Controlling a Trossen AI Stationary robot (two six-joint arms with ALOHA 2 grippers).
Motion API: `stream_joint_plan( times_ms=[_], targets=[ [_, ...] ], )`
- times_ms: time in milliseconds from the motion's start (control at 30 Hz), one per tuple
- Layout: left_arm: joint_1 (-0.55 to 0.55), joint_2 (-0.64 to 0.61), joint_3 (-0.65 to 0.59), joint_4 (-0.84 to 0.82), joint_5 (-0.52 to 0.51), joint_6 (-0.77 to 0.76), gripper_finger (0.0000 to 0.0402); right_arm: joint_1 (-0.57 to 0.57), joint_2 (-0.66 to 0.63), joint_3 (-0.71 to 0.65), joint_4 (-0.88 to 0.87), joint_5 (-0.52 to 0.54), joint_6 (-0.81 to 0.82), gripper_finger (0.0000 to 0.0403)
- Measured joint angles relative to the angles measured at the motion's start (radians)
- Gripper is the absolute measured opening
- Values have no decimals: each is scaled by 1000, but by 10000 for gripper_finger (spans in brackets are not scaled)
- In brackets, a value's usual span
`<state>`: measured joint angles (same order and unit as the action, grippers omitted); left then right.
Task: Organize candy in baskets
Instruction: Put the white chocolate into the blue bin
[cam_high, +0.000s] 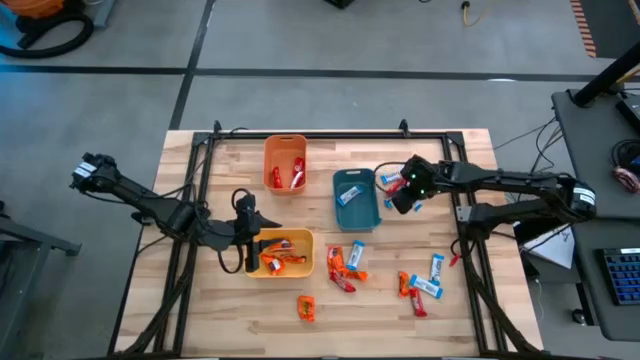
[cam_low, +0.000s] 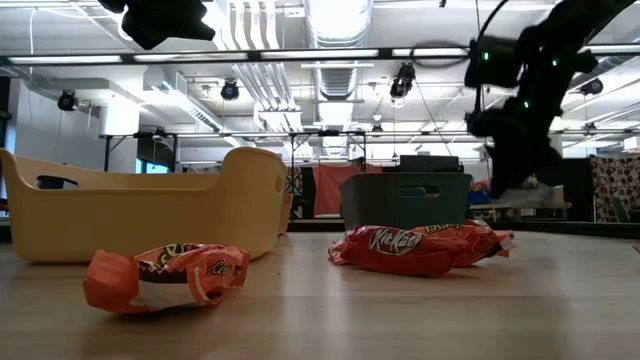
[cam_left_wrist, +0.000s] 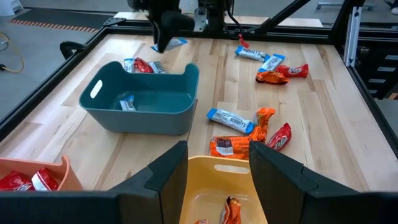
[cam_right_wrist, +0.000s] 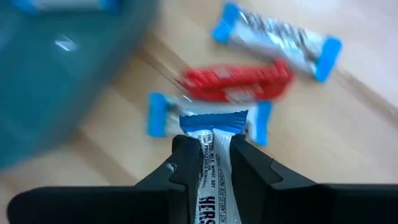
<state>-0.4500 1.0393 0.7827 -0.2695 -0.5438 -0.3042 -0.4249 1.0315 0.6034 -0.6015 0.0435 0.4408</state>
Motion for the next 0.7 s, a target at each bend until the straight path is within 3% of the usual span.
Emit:
stream_joint_plan(
  times_ms=[133, 333, 533, 700],
  targets=[
    [0, 0, 0, 0, 0, 0, 154, 26, -65, 15, 91, -25, 4, 70],
    [0, 0, 0, 1, 0, 0, 154, 87, -100, -1, 429, -26, -10, 70],
    [0, 0, 0, 2, 0, 0, 154, 152, -22, -34, 791, -25, -115, 70],
    [0, 0, 0, 2, 0, 0, 154, 190, 85, -43, 953, -26, -177, 70]
  ],
)
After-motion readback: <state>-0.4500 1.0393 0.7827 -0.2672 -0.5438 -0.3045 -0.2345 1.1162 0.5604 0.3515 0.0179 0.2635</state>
